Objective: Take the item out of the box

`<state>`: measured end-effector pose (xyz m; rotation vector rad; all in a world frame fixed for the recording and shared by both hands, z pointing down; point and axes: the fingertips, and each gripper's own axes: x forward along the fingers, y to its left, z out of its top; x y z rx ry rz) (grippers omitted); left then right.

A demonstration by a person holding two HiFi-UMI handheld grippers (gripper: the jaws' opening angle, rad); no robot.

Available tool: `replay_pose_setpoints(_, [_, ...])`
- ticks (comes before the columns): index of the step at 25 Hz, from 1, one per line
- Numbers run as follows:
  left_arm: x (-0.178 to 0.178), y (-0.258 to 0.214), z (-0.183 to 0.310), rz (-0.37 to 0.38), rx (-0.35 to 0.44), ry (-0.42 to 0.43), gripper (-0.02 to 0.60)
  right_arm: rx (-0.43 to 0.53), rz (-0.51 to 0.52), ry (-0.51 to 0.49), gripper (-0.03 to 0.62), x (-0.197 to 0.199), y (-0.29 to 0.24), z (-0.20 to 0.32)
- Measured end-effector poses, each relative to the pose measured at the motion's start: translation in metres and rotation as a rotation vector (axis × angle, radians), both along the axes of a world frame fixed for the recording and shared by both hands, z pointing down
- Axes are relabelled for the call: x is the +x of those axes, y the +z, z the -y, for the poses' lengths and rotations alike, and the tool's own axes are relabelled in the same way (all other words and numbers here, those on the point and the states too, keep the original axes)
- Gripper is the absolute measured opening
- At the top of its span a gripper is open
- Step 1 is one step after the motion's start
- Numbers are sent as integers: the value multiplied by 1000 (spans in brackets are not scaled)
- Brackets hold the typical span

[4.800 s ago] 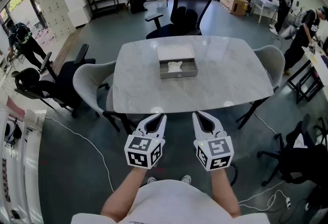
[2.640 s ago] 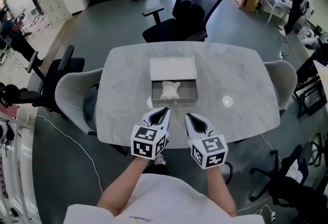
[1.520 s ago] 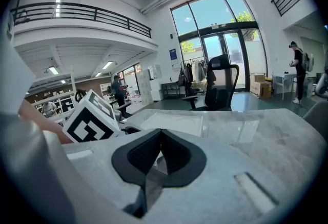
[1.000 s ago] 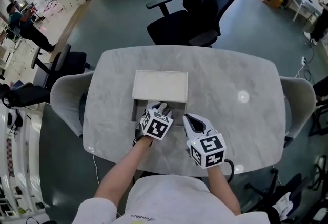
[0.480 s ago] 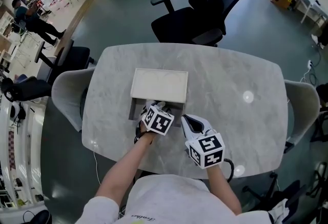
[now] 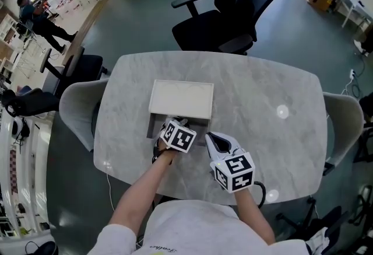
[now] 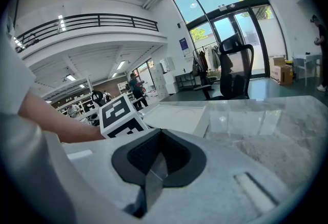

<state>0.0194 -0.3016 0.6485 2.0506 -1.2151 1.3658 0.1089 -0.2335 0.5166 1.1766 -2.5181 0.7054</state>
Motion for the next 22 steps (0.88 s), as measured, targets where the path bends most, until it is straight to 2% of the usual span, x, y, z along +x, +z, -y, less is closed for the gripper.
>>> replay_pose_setpoints(7, [0, -2, -3, -41, -21, 48, 29, -1, 1, 6, 5, -7, -1, 1])
replay_pose_setpoints(16, [9, -20, -18, -136, -17, 188, 23, 10, 8, 40, 5, -15, -7, 2])
replay_pose_setpoints(22, [13, -40, -27, -208, 9, 234, 23, 22, 1, 69, 5, -21, -12, -1])
